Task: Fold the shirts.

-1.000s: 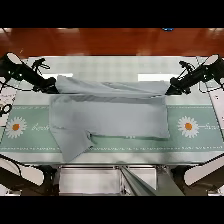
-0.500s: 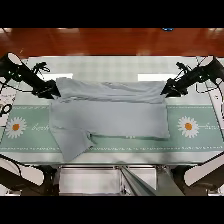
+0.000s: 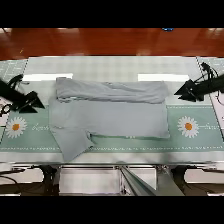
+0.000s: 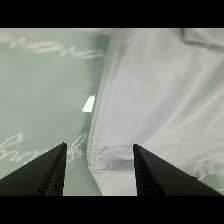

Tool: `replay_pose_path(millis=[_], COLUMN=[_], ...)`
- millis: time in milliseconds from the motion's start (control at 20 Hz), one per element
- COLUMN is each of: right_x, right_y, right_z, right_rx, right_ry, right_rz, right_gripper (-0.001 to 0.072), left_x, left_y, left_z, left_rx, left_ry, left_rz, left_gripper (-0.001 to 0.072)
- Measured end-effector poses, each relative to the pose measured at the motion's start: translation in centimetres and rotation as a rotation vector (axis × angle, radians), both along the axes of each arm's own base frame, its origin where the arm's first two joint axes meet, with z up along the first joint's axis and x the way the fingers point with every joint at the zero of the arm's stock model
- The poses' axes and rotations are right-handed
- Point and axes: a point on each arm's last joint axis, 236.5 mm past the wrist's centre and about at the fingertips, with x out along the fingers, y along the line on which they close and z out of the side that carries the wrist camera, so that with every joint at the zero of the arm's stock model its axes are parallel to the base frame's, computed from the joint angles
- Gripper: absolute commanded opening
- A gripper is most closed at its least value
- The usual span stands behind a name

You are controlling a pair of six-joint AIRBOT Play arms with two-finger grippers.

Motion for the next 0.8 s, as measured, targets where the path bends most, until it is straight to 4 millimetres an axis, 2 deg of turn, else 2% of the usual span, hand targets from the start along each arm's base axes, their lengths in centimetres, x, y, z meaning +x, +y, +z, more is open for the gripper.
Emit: replay_pose_path(millis=[250, 400, 600, 800], right_x=[-4.7, -6.1, -6.6, -6.5], right_y=[3.9, 4.9, 5.6, 5.8], right_z=[0.3, -0.3, -0.3, 0.0], right_rx=[0.119, 0.141, 0.166, 0.187], right_ry=[-0.134, -0.150, -0.162, -0.173], right_rz=[-0.082, -0.108, -0.125, -0.141], right_gripper=[0.0410, 0.0410, 0.0410, 0.0410], left_x=[-5.2, -7.3, -8.4, -9.0], left_y=[-0.9, -2.6, -6.0, -9.1], left_z=[-2.1, -3.7, -4.8, -5.5], left_rx=[-0.133, -0.176, -0.253, -0.291], left_ry=[-0.030, -0.005, 0.001, 0.008], left_rz=[0.211, 0.239, 0.225, 0.125], left_gripper=[0.0509, 0.0509, 0.0508, 0.0507])
